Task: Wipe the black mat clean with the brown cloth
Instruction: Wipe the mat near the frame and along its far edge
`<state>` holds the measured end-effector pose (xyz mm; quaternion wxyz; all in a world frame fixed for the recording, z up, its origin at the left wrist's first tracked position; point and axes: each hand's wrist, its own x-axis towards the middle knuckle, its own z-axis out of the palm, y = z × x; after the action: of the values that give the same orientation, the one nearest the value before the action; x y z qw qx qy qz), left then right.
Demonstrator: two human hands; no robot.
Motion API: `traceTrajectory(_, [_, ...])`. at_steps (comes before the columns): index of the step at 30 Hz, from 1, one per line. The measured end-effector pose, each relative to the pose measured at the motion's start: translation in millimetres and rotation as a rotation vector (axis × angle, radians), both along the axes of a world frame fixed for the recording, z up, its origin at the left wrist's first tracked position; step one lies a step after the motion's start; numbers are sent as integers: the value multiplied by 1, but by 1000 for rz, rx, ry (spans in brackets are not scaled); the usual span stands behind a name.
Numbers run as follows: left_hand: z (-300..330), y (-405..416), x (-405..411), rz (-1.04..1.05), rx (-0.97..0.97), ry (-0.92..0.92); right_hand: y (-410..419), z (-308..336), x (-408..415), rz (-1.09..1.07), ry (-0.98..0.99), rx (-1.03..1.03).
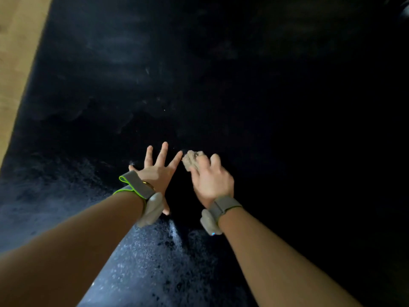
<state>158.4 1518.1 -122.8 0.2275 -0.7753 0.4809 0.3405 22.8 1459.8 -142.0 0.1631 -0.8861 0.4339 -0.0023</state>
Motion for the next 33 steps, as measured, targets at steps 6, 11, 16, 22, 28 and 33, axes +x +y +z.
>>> traceTrajectory(6, [-1,1,-3,-1,3,-19,-98,-6,-93,-533,14,-125])
traceTrajectory(11, [16,10,-14,58,11,56,-99,-8,-91,-523,4,-98])
traceTrajectory(16, [13,57,-49,-75,74,44,-96,-11,-94,-572,-2,-118])
traceTrajectory(22, [8,51,-45,-71,84,43,-62,-6,-70,-607,-19,-66])
traceTrajectory(28, [8,54,-43,-146,63,-5,73,-3,-35,-153,18,-34])
traceTrajectory(33, [11,52,-48,-132,59,-29,-5,-3,-109,-322,140,-119])
